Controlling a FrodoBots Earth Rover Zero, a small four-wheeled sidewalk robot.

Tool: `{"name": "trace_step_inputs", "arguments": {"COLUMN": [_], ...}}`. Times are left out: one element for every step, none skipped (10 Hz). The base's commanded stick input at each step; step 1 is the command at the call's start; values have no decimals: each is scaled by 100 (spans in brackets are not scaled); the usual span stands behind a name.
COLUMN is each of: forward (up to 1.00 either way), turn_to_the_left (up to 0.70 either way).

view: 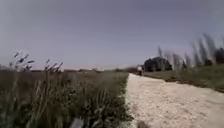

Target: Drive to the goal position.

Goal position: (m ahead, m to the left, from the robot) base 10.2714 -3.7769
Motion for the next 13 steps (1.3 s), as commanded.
{"name": "trace_step_inputs", "arguments": {"forward": [70,70,4,1,0,0,0,0,0,0,0,0,0], "turn_to_the_left": [-34,-35,-70,-70,-70,-70,-70,-70,-70,-70,-70,-70,-43]}}
